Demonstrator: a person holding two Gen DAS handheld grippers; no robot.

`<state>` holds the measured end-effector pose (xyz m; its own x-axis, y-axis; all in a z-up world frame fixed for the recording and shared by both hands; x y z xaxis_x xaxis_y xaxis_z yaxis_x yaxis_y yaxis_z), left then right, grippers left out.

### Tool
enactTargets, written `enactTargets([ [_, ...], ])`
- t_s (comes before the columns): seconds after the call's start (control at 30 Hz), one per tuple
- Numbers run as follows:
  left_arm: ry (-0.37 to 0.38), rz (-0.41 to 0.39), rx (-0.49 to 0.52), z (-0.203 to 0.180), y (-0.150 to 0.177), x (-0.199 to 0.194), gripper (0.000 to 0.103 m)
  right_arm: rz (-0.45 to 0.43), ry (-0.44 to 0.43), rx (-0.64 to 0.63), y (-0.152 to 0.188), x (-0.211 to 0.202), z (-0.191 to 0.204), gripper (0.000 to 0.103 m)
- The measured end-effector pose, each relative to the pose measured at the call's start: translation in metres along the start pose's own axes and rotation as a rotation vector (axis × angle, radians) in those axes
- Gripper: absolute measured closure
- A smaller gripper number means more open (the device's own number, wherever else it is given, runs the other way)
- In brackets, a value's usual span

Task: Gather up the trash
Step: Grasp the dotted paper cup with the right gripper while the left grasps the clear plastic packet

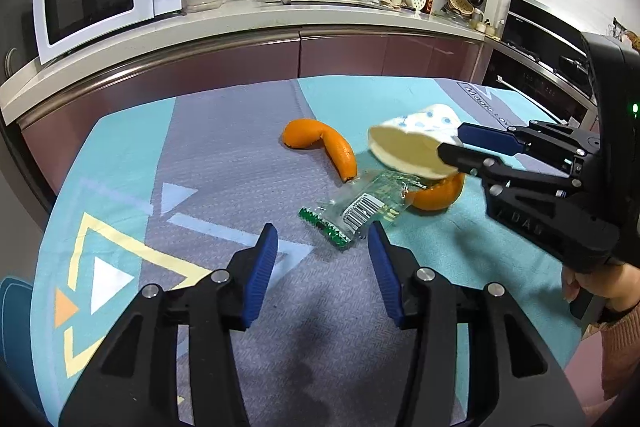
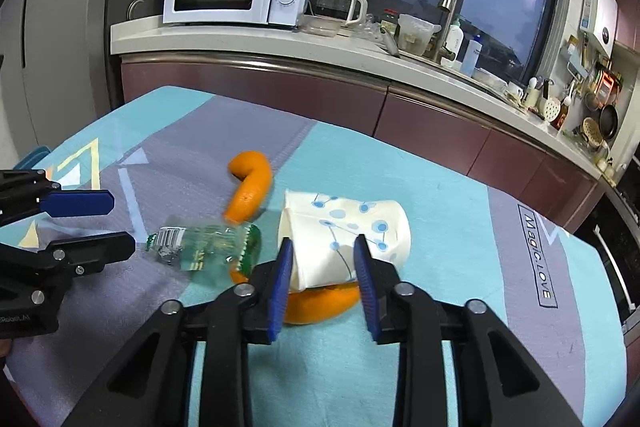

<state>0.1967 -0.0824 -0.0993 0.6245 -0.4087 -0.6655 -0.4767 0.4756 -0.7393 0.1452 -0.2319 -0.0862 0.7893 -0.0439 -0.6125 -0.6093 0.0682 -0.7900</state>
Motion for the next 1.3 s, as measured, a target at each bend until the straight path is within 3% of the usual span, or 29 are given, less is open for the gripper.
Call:
enactTargets([
  [0.07,0.001,0.004,0.014,-0.002,-0.003,0.003,0.054,-0.005,0.000,0.016,-0.002,-0.002,-0.006,0.090],
  [0.17,-0.004,0.008,0.040,-0.004,-0.007,0.006,0.051,-0.024,0.002,0.040,-0.007,-0.006,-0.018,0.094],
  [0.63,-0.004,0.057,0.131,-0.019,-0.017,0.028,0.048,0.018,-0.108,0.311,-0.014,-0.005,-0.089,0.098],
  [0.8,0.014,0.090,0.131,-0.020,-0.017,0.038,0.057,0.041,-0.159,0.387,-0.010,0.000,-0.102,0.098],
  [1.0,0.035,0.117,0.102,-0.017,-0.015,0.046,0.081,0.053,-0.231,0.482,-0.006,0.003,-0.116,0.099],
  [1.3,0.035,0.076,0.086,-0.023,-0.018,0.039,0.090,0.046,-0.328,0.577,-0.008,-0.003,-0.125,0.101],
])
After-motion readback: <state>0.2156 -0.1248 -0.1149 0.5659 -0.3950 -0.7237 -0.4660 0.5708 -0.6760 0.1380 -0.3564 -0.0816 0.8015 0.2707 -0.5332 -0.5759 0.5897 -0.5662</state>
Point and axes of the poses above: each gripper's, at about its wrist camera, not at the fingertips, and x roughly the way its jaws point, z to its left, y to its underside, the point moved 5 cm from there along x, roughly the way its jaws point, and after that the axes turned 14 degrees about x, right-handed, at the moved point
